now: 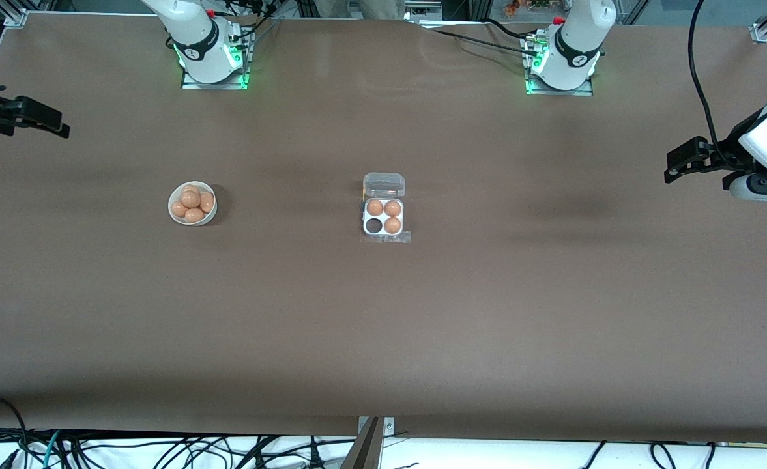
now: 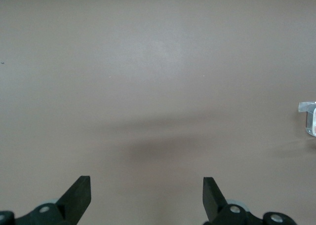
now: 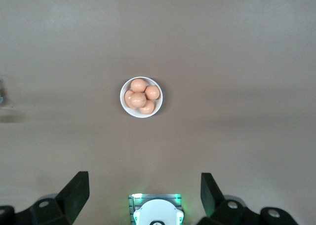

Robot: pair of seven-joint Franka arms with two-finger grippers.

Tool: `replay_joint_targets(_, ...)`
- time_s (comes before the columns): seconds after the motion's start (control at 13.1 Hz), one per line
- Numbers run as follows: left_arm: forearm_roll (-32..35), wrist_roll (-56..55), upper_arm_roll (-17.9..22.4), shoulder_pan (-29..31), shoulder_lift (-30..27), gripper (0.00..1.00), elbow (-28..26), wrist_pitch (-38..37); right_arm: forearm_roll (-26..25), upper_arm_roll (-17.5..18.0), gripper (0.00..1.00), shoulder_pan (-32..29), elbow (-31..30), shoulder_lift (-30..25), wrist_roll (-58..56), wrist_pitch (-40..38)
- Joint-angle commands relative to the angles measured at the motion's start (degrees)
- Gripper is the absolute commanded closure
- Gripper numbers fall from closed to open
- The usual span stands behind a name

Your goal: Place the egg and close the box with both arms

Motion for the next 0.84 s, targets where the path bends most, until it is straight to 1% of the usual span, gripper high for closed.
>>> replay_joint_targets(0.0, 0.8, 0.3, 0.1, -0.3, 0.1, 0.00, 0.8, 0.0, -0.8, 1.4, 0.00, 0.0, -4.2, -3.1, 2.5, 0.3)
replay_joint_targets(0.15, 0.8, 0.2, 0.1, -0.2, 0.0, 0.00, 0.9, 0.0, -0.7, 1.5, 0.00, 0.0, -6.2, -3.4, 3.0, 0.9)
replay_joint_targets(0.3, 0.8, 0.2, 0.1, -0.2, 0.0, 0.00, 0.9, 0.0, -0.7, 1.5, 0.00, 0.0, -10.7, -3.9, 3.1, 4.6)
replay_joint_targets(0.53, 0.8, 0.2, 0.1, -0.2, 0.0, 0.00, 0.9, 0.0, -0.4, 2.8, 0.00, 0.0, -23.3, -7.9, 4.4, 15.5)
replay_joint_targets(0.61, 0.9, 0.2, 0.1, -0.2, 0.0, 0.00, 0.9, 0.0, -0.4, 3.0, 0.00, 0.0, -26.1, -7.8, 4.5, 18.7)
replay_joint_targets(0.76, 1.2, 0.2, 0.1, -0.2, 0.0, 0.00, 0.9, 0.0, -0.4, 4.9, 0.00, 0.1, -31.4, -6.9, 6.0, 25.6)
